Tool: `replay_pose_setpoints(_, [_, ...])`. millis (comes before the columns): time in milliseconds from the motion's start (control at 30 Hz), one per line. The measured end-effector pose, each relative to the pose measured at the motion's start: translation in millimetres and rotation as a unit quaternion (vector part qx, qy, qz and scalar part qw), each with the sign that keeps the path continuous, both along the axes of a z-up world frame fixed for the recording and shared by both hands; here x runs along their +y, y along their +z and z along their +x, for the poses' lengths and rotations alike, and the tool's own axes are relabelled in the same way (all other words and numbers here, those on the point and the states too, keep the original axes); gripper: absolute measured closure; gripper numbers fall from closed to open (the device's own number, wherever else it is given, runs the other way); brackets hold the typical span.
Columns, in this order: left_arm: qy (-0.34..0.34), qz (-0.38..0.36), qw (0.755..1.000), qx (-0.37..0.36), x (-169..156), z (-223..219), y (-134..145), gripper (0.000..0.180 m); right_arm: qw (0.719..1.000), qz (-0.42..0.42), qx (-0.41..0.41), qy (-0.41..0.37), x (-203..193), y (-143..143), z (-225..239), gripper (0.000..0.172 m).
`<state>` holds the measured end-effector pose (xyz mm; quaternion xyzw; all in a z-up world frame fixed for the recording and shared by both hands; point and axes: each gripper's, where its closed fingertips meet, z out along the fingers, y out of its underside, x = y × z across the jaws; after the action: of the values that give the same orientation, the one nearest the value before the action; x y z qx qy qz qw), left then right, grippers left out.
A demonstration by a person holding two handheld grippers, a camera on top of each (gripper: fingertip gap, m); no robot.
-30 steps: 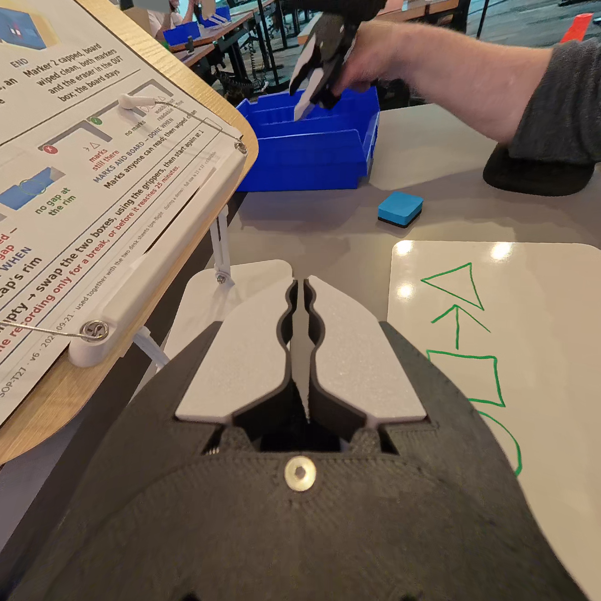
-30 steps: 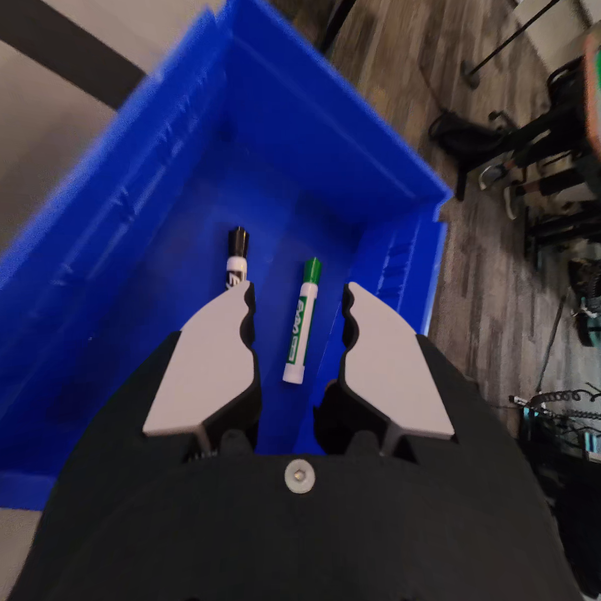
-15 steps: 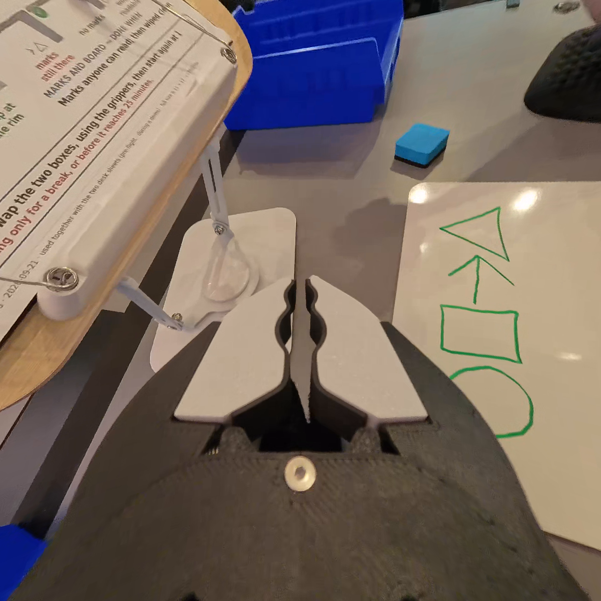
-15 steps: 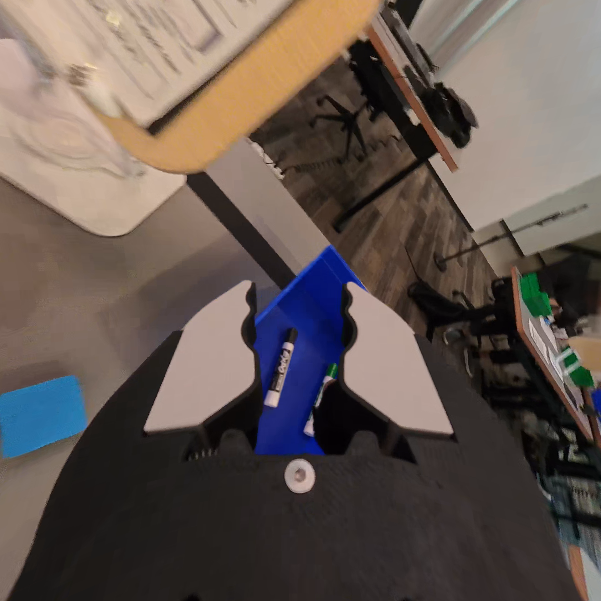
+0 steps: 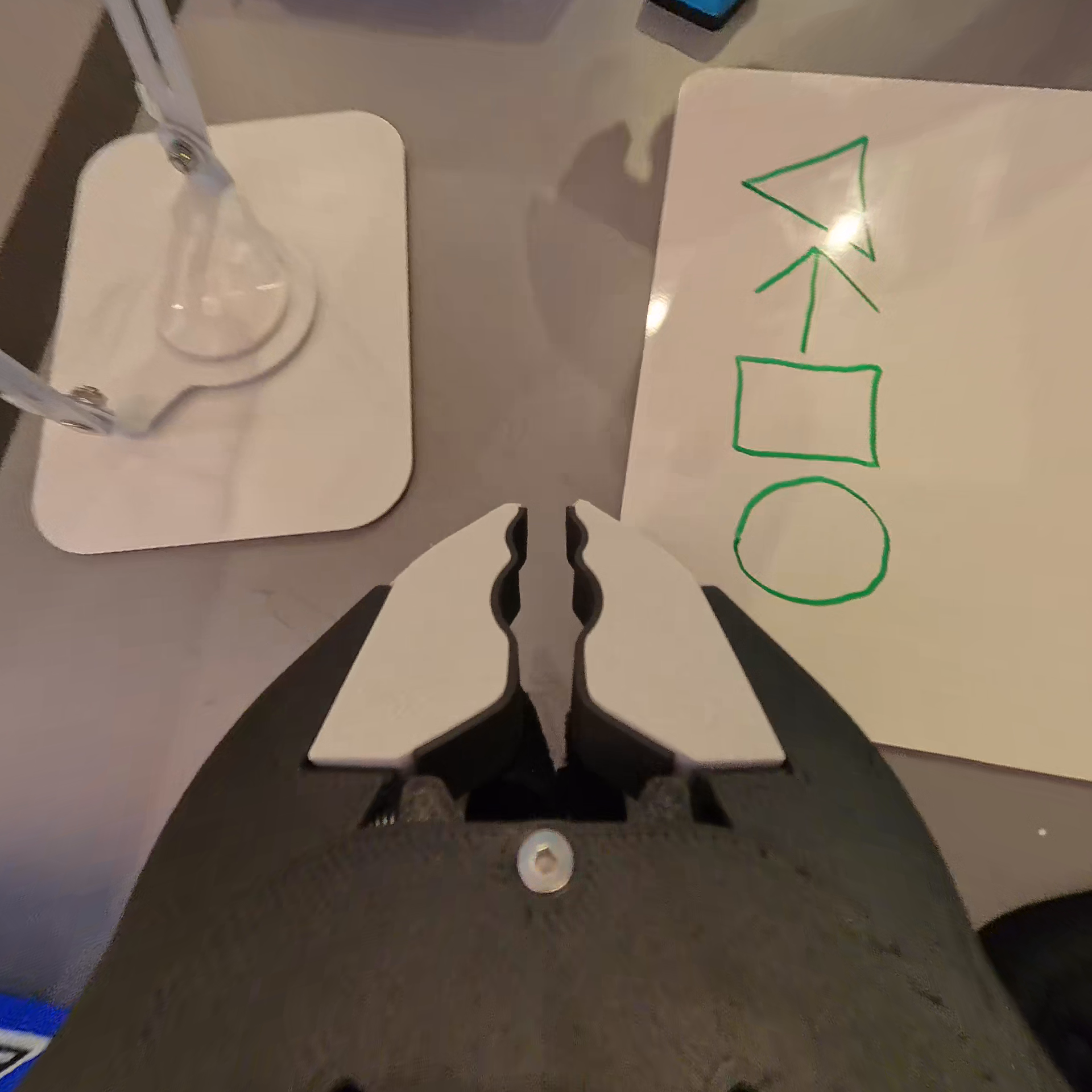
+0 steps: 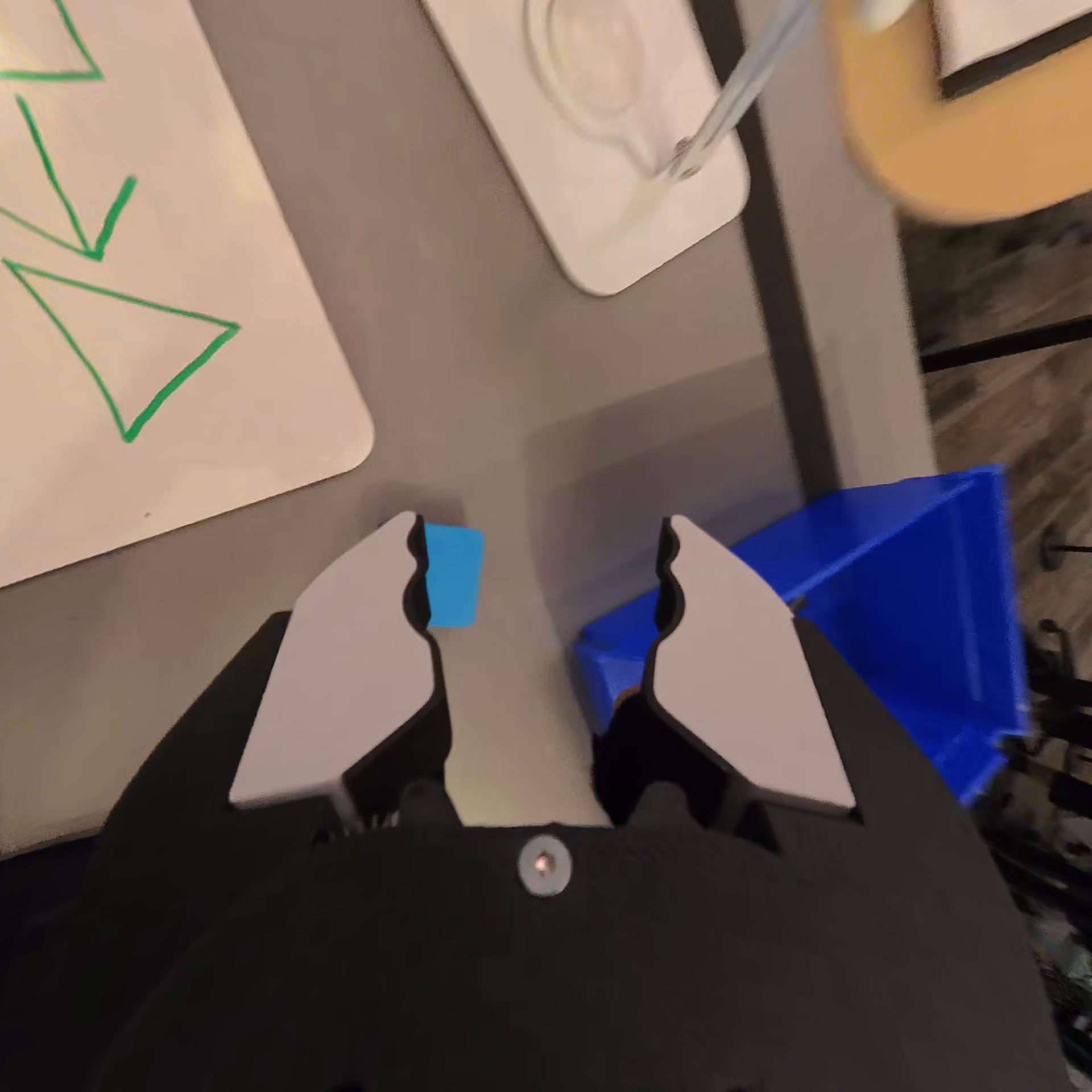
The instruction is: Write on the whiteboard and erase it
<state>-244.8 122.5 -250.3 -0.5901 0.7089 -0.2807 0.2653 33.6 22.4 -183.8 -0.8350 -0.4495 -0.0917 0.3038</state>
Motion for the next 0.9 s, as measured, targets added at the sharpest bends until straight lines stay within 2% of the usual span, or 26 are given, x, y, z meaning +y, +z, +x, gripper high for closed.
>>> replay_pose_setpoints(167, [-0.016,-0.019,0.999,0.027,-5,-6,-12,0.168,0.997,-0.071,0.0,-0.022,-15,-53,5,0.092])
replay_pose_setpoints(333, [-0.021,-0.029,0.999,0.038,-7,-9,-19,0.168,0.993,-0.109,-0.001,-0.036,-19,-83,11,0.093])
replay_pose_setpoints(633, [-0.027,-0.042,0.998,0.042,-10,-7,-24,0.168,0.99,-0.132,-0.006,-0.038,-18,-104,14,0.109])
replay_pose_setpoints(767, [-0.031,-0.047,0.997,0.044,-12,-7,-24,0.168,0.99,-0.136,0.0,-0.041,-19,-106,15,0.094])
replay_pose_setpoints(900, [-0.036,-0.047,0.997,0.054,-14,-11,-25,0.168,0.989,-0.138,0.011,-0.059,-19,-106,15,0.093])
